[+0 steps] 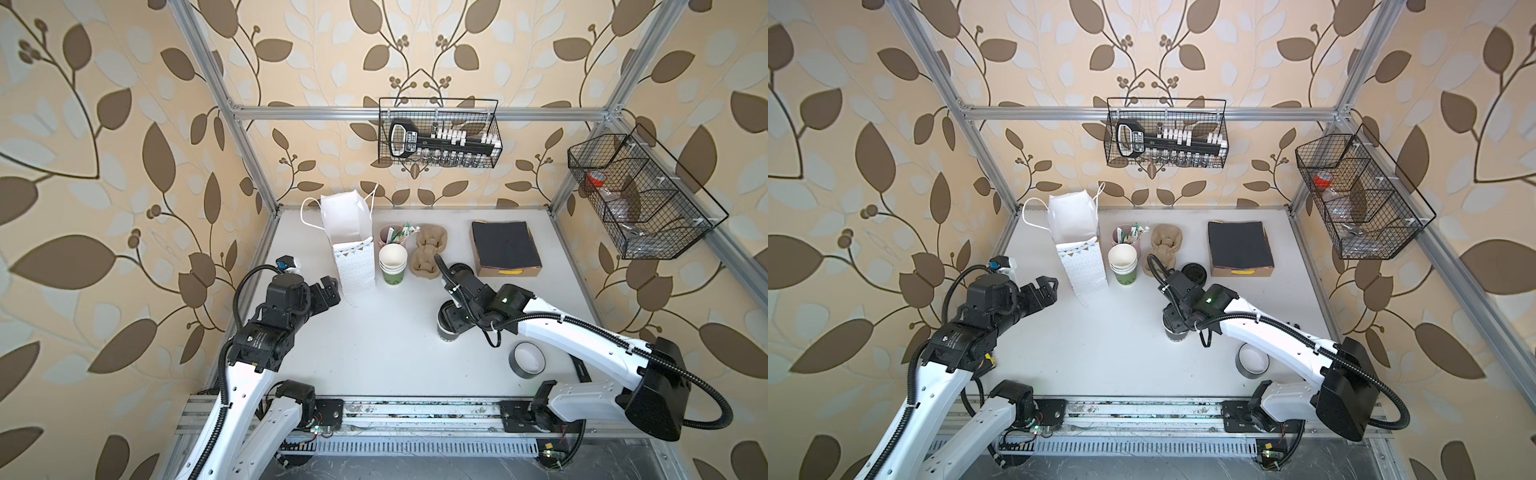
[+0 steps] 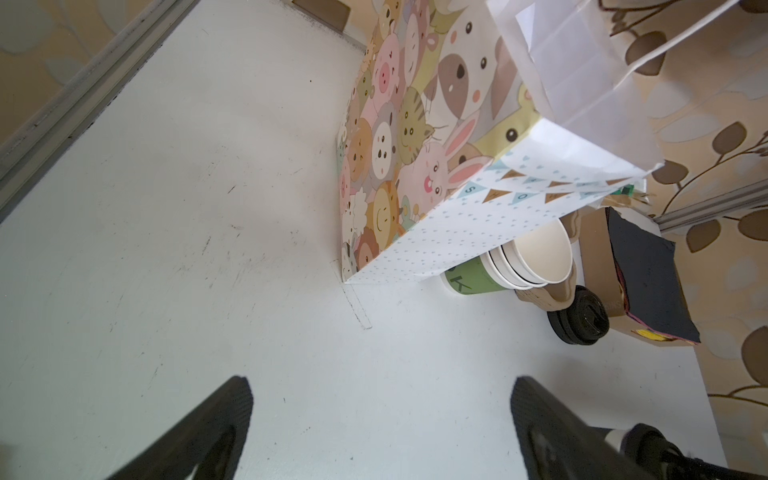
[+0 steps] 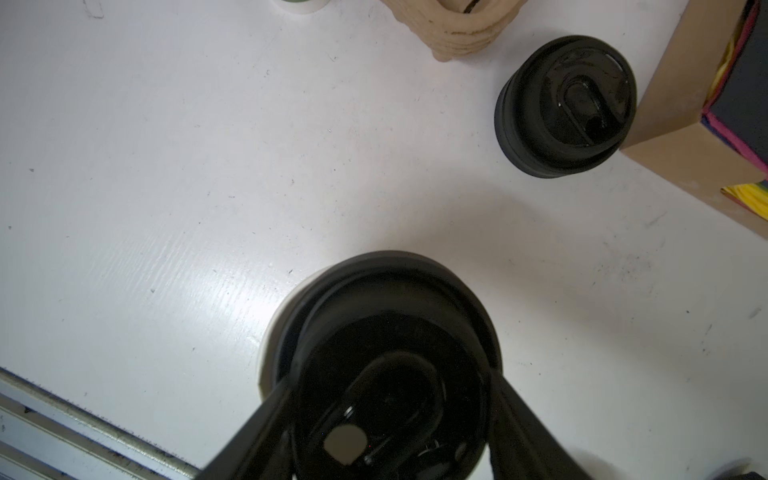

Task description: Pack the takeout coffee

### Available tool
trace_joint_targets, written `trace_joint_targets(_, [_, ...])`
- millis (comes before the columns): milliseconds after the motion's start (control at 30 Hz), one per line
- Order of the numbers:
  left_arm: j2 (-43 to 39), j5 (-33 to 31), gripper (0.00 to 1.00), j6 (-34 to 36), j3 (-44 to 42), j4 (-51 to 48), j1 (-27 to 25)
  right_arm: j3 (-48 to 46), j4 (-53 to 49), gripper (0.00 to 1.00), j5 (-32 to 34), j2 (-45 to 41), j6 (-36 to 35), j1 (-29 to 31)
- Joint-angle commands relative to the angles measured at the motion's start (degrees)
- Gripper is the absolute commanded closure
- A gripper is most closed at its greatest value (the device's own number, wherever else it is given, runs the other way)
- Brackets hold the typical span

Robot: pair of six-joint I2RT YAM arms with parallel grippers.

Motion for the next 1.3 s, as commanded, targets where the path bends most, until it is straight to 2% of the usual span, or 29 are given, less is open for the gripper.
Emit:
trace_joint_targets(0, [-0.1, 0.31, 0.01, 0.51, 0.54, 1.12, -0.35, 1.91, -0.85, 0.36, 0.52, 1.19, -0.53, 0.83])
trace_joint_targets(567, [-0.24, 0.16, 0.01, 0.6, 0.55, 1.03, -0.31, 4.27, -2.16, 0.35, 1.19, 1.35, -0.36, 1.99])
trace_joint_targets(1267, [-0.79, 0.21, 0.01, 0.59, 0.46, 1.03, -0.36, 2.12, -2.62, 0.32, 1.79, 3.52, -0.02, 3.48])
